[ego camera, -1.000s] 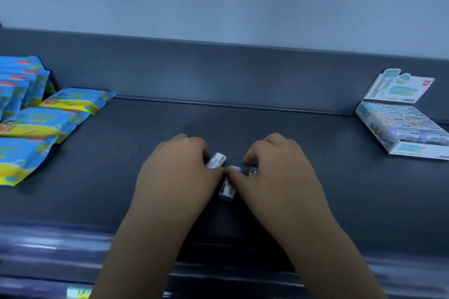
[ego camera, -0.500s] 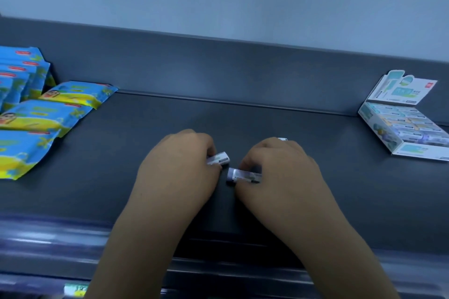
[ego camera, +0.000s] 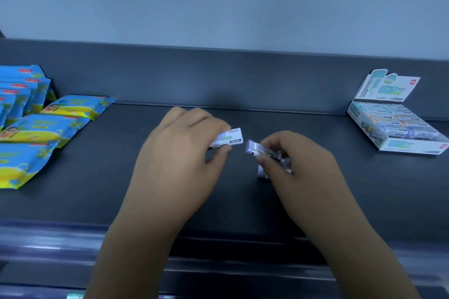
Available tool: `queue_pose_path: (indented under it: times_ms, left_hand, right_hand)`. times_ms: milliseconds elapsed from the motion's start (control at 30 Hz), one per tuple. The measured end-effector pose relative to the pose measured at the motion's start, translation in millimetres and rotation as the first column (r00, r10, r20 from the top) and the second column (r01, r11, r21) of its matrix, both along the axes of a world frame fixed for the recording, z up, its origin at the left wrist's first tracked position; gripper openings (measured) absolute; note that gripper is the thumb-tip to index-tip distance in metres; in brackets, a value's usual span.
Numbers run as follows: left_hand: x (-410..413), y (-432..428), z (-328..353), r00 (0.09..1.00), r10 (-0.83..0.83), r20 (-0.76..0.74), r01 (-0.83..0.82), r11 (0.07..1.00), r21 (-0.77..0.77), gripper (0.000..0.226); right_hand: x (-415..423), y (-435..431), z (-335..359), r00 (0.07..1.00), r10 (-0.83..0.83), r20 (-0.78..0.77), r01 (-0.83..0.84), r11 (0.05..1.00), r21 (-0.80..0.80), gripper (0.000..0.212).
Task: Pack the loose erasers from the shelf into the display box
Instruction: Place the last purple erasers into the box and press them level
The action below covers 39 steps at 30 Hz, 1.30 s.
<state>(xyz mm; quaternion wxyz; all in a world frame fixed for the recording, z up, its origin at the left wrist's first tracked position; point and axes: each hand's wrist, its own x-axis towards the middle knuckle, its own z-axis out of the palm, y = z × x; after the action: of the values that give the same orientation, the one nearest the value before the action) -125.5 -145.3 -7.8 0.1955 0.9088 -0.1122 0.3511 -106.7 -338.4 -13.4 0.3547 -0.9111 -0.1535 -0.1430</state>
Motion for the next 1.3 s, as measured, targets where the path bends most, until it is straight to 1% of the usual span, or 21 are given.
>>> queue_pose_path:
  times_ms: [100, 167, 233, 367, 633, 900, 1033, 1167, 1300]
  left_hand:
    - [-0.1, -13.9, 1.9, 0.998, -0.034, 0.049, 0.033, 0.999, 0.030, 0.015]
    - [1.2, -24.3, 3.6, 0.996, -0.041, 0.074, 0.037, 0.998, 0.052, 0.016]
    - [2.8, -35.8, 7.0, 0.996, -0.041, 0.074, 0.037, 0.997, 0.063, 0.017]
    - [6.6, -63.0, 12.9, 0.998, -0.042, 0.053, 0.038, 0.997, 0.061, 0.020]
    - [22.4, -138.1, 19.2, 0.997, -0.057, 0.043, 0.055, 0.998, 0.044, 0.021]
    - [40.3, -226.4, 12.4, 0.998, -0.066, -0.005, 0.066, 0.998, 0.012, 0.024]
    - [42.9, -263.2, 9.4, 0.999, -0.050, -0.012, 0.050, 0.999, -0.004, 0.026]
    - [41.4, -289.0, 8.3, 0.998, -0.046, -0.035, 0.046, 0.999, 0.011, 0.025]
    - [38.5, -299.8, 10.6, 0.998, -0.042, -0.043, 0.042, 0.999, 0.010, 0.024]
  right_hand:
    - [1.1, -17.8, 2.7, 0.999, 0.006, 0.035, -0.007, 1.000, 0.020, 0.005]
    - [2.7, -30.4, 4.1, 0.998, 0.009, 0.063, -0.009, 1.000, 0.003, 0.006]
    - [4.6, -44.1, 6.5, 0.996, 0.019, 0.088, -0.018, 1.000, -0.007, 0.007]
    - [10.1, -77.3, 11.2, 0.985, 0.025, 0.170, -0.024, 1.000, -0.008, 0.016]
    - [28.3, -157.7, 16.5, 0.972, -0.006, 0.236, 0.016, 0.999, -0.038, 0.022]
    - [49.5, -246.9, 17.9, 0.975, 0.032, 0.219, -0.009, 0.994, -0.107, 0.018]
    - [57.2, -282.8, 16.0, 0.965, 0.061, 0.255, -0.032, 0.993, -0.116, 0.019]
    - [61.3, -309.5, 16.8, 0.960, 0.091, 0.265, -0.062, 0.991, -0.116, 0.022]
    - [62.9, -321.1, 18.2, 0.966, 0.092, 0.243, -0.073, 0.994, -0.083, 0.024]
